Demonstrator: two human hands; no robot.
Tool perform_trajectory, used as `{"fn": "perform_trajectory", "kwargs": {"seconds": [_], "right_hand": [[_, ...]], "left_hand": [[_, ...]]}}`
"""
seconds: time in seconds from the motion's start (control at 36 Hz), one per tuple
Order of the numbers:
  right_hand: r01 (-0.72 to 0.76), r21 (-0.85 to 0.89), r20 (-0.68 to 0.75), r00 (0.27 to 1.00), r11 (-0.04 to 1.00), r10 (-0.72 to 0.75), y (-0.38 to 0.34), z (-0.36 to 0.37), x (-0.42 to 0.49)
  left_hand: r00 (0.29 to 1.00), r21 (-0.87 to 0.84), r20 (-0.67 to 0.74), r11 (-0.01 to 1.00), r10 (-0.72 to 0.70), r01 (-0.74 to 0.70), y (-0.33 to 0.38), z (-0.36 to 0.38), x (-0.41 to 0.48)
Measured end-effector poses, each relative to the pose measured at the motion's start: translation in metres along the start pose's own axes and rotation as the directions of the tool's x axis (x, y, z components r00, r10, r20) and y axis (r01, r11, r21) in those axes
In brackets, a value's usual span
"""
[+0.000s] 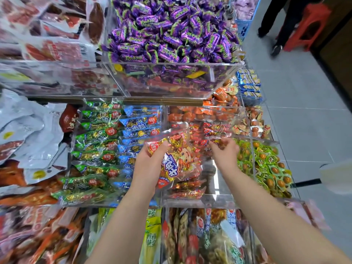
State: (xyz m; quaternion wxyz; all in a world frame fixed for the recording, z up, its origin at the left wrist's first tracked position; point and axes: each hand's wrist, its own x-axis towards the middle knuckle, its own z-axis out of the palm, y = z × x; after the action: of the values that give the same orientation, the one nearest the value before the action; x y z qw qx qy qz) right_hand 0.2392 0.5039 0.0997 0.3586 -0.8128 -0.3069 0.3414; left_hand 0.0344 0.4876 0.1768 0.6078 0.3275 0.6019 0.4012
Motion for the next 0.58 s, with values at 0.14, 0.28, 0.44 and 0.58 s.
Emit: {"fn": "perform_trajectory", "kwargs": {"seconds": [0.14,0.28,0.44,0.58], "right_hand": [[-0.291,0.494,0.625,0.774,0.819,-0.101,-0.022,-0.026,-0.041],[-0.227,0.439,0.611,0.785,0.870,-0.103,-0.022,-0.031,-0.051],[-0.178,0.395,0.427,0.904,0.901,-0.009,-0.006,-0.055,-0.033],[-0.039,0.167,0.197,0.980,0.985,0.005,-0.006,-0.069,-0.030]], "left_hand": [[0.990,0.158,0.081,0.979,0.120,-0.131,0.003,0.017,0.001],[0.941,0.473,0.148,0.814,0.304,-0.338,0.003,0.030,0.005],[0.806,0.922,0.188,0.183,0.561,-0.342,-0.004,0.002,0.033],[0.930,0.988,0.153,-0.069,0.334,-0.138,-0.016,-0.003,0.053]]}}
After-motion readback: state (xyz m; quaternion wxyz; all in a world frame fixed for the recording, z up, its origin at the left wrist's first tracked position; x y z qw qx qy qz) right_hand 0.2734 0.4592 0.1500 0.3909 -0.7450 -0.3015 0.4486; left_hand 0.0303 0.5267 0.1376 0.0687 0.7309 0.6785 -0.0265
